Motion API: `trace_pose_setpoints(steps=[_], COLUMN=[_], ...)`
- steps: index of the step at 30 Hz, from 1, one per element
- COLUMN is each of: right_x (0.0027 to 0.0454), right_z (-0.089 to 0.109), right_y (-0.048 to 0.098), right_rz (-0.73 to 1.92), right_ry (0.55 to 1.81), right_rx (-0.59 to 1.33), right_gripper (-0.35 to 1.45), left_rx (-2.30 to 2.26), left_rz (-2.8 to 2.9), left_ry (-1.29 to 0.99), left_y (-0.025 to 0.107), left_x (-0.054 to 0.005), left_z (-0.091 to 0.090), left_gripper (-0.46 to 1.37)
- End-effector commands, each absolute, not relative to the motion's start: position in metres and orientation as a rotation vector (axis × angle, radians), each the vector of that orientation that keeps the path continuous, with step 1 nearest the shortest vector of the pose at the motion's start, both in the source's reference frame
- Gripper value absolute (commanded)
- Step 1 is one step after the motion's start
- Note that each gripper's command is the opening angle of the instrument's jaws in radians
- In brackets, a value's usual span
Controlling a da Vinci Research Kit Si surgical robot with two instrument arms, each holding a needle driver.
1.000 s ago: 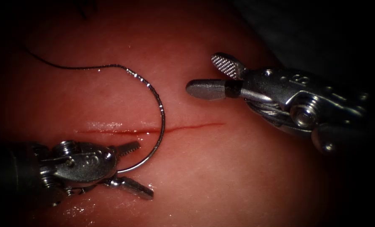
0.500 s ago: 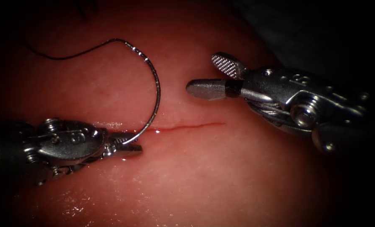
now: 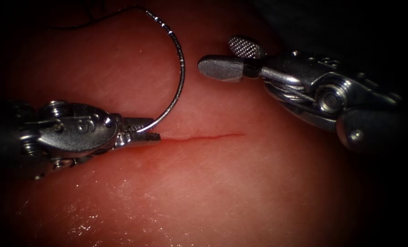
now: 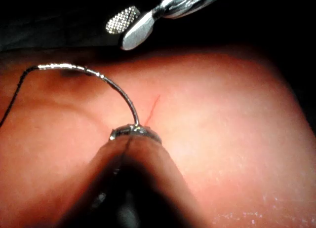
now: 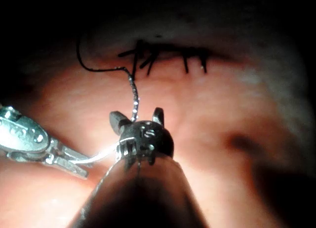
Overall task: Wound Closure
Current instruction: Pick up the needle with the left gripper, then hand over the needle from the left to the right gripper
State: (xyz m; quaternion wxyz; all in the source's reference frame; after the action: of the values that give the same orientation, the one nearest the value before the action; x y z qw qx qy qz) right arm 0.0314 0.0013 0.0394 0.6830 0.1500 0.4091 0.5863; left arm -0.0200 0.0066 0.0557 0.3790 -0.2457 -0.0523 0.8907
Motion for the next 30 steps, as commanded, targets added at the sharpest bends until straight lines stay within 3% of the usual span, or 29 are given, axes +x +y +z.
trace_pose_setpoints(steps=[1,12,30], right_x=[0.0314,0.0325,0.0341], right_z=[0.0393,0.0386,0.0372], right_y=[0.0015,0.0013,0.0004], right_rz=[1.316,1.322,1.273], right_ry=[0.896,0.677,0.627], right_rx=[0.342,0.362,0.176], right_gripper=[0.75,0.75,0.73], left_rx=[-0.6,-0.41,-0.294], left_rz=[2.299,2.478,2.579], left_ry=[-0.109,0.096,0.204], left_y=[0.0066,0.0064,0.0046], left_x=[-0.0201,-0.022,-0.0242], left_z=[0.0556,0.0549,0.0532], left_gripper=[-0.35,-0.35,-0.35])
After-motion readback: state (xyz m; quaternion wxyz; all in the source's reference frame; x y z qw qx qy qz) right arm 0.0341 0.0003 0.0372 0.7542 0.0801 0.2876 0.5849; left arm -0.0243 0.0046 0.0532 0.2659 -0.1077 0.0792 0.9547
